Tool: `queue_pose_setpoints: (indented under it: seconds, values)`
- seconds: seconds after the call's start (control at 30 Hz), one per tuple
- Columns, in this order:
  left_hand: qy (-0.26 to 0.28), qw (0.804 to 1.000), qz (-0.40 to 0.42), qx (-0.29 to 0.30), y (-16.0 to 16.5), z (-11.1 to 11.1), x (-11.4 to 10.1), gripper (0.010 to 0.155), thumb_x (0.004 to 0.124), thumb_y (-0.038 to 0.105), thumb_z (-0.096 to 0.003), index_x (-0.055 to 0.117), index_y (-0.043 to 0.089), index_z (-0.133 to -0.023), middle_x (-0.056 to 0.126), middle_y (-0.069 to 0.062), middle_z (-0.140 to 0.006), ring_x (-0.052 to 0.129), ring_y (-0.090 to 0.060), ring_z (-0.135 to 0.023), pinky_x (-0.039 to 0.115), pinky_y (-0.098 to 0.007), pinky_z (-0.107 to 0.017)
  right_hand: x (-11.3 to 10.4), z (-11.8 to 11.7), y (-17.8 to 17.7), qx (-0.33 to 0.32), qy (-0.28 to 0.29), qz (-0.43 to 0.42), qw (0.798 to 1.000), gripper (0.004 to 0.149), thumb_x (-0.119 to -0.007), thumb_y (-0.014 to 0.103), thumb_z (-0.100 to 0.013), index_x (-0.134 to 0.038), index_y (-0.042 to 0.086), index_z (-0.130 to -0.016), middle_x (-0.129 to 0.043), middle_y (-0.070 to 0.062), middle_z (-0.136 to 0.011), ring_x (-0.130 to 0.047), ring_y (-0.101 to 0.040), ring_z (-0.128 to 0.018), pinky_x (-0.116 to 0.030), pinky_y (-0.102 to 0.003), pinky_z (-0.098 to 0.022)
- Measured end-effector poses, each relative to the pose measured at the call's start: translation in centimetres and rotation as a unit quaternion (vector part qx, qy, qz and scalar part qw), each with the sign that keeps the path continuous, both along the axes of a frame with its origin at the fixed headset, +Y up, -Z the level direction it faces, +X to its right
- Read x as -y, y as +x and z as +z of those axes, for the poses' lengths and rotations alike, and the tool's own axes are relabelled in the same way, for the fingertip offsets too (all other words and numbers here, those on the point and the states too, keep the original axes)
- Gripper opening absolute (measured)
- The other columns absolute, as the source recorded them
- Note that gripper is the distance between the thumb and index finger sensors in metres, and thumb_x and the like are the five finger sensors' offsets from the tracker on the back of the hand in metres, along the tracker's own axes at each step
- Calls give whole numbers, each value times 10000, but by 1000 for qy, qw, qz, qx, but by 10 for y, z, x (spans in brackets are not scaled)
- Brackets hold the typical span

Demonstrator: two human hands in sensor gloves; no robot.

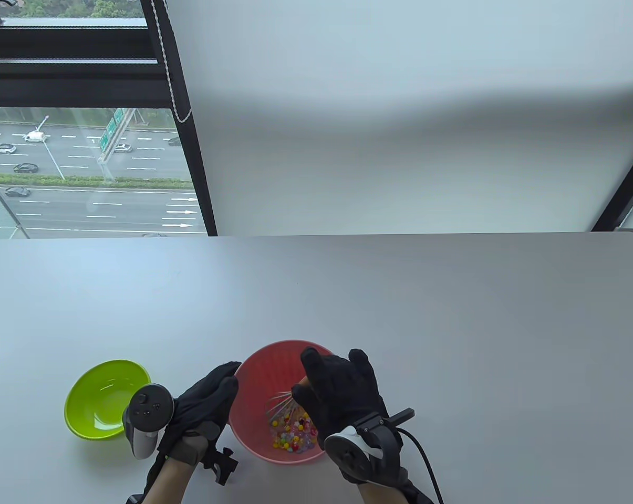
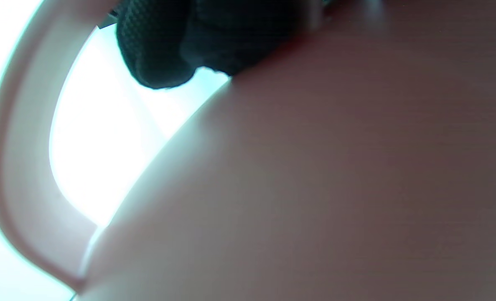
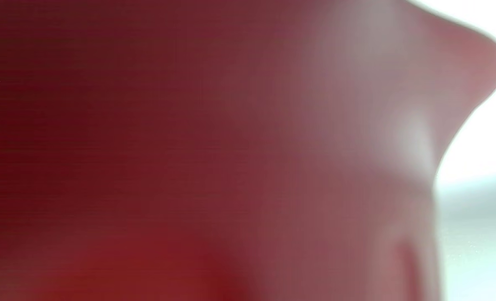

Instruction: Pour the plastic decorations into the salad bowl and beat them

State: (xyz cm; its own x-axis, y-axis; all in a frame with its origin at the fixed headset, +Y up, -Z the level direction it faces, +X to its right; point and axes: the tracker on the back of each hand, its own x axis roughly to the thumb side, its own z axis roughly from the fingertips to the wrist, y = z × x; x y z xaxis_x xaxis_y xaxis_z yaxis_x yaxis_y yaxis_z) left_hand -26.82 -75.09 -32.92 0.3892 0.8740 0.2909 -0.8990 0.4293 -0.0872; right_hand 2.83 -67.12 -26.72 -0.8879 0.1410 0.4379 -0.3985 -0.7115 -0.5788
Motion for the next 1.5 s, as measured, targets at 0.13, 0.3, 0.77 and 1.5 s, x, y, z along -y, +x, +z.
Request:
queue_pose_setpoints:
  seconds: [0.13, 0.3, 0.77, 1.5]
  values:
    - [0, 1000, 0, 0, 0, 0, 0, 617, 627, 528, -564, 739, 67, -959, 910, -35, -467, 884, -328, -612, 531, -583, -722, 1, -1, 2, -2, -1, -9, 1000, 738, -661, 622, -578, -246, 374, -1137, -715, 143, -982, -868, -159, -835, -532, -492, -793]
    - [0, 1000, 0, 0, 0, 0, 0, 617, 625, 528, -565, 739, 67, -959, 909, -34, -468, 883, -328, -613, 534, -583, -721, 0, 1, 1, 1, 7, -6, 1000, 727, -665, 603, -589, -247, 373, -1137, -714, 132, -981, -862, -163, -835, -527, -491, -794]
    - [1, 1000, 1, 0, 0, 1, 1, 617, 623, 528, -564, 735, 67, -960, 909, -34, -467, 885, -327, -611, 541, -583, -719, 0, 3, 5, 18, 28, -20, 999, 655, -594, 544, -626, -221, 380, -1139, -704, 106, -941, -809, -201, -811, -479, -520, -790]
    - [-3, 1000, 5, -1, 0, 1, 1, 618, 618, 530, -567, 733, 68, -961, 909, -33, -468, 888, -327, -607, 546, -584, -716, -1, 8, 1, 11, 42, -10, 999, 621, -679, 608, -593, -450, 343, -1107, -849, 149, -850, -961, -116, -704, -573, -458, -778]
